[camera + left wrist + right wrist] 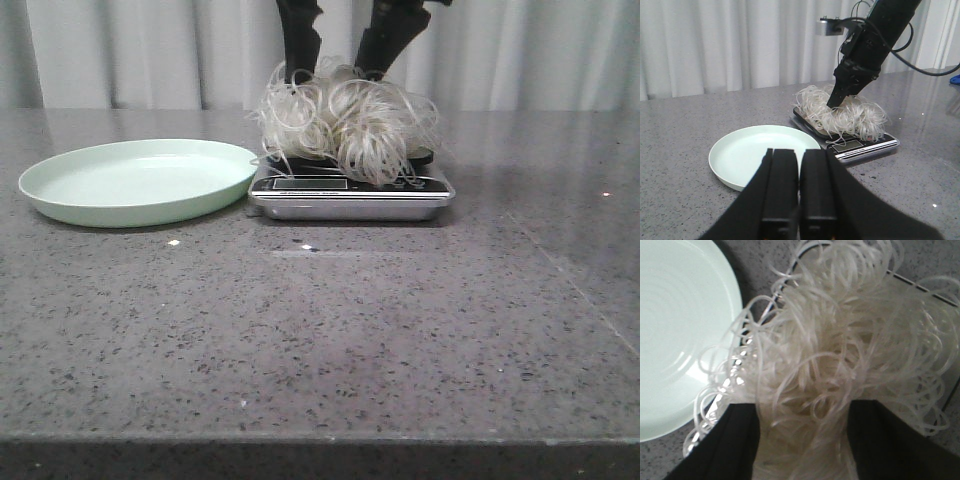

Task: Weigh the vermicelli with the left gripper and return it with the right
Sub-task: 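Lower the right gripper and grasp the vermicelli on the scale, then lift the vermicelli and place it back onto the green plate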

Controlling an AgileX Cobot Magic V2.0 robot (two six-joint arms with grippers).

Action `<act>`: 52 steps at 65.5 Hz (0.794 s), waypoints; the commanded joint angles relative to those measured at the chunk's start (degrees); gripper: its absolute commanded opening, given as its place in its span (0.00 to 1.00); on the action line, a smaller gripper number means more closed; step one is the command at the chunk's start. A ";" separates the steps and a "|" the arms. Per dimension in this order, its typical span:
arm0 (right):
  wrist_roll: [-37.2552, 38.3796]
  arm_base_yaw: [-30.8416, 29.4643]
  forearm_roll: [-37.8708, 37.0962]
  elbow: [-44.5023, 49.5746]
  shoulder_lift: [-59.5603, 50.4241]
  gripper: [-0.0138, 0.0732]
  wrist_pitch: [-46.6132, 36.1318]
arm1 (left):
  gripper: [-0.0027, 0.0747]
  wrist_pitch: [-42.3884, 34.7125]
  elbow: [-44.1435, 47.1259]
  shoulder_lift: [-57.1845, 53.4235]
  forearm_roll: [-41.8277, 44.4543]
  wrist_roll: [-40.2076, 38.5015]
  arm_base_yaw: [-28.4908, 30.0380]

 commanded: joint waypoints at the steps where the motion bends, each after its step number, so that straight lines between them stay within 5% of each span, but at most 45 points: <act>1: 0.03 -0.15 -1.87 -3.22 0.38 0.53 6.38 | 0.21 -4.50 -1.46 0.85 -0.57 0.00 0.04; 6: 0.03 -0.15 -1.63 -4.36 1.27 0.29 8.07 | 0.21 -4.50 -1.46 0.85 -0.57 0.00 0.04; 36: 0.03 3.50 3.10 -25.88 -1.48 0.32 7.67 | 0.21 -4.50 -1.46 0.85 -0.57 0.00 0.04; 52: 0.03 9.94 3.71 -27.05 1.23 0.32 1.23 | 0.21 -4.50 -1.46 0.85 -0.57 0.00 0.04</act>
